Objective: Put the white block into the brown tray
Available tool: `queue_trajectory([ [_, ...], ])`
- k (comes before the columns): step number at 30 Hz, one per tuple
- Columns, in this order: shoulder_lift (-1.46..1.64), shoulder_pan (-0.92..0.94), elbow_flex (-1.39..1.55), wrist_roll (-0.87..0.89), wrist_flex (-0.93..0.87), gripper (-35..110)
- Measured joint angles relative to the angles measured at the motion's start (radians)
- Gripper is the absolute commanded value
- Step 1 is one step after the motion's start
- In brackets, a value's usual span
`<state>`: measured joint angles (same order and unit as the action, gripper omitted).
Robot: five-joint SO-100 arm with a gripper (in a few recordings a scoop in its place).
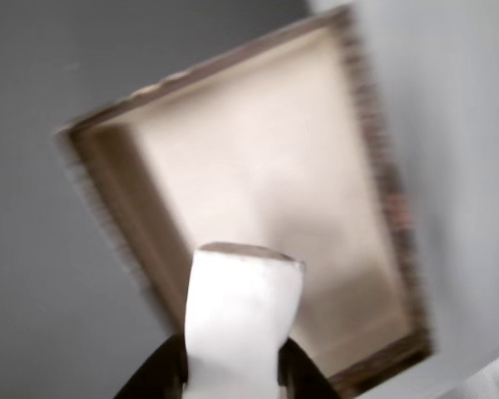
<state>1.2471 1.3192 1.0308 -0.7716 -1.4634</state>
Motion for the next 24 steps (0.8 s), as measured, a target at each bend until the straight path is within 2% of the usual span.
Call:
queue_trajectory([
  [5, -0.110, 0.029, -0.178, 0.000, -0.048, 0],
  [15, -0.245, 0.035, -0.327, -0.049, -0.075, 0],
  [24, -0.304, 0.037, -0.407, -0.509, -0.094, 0],
])
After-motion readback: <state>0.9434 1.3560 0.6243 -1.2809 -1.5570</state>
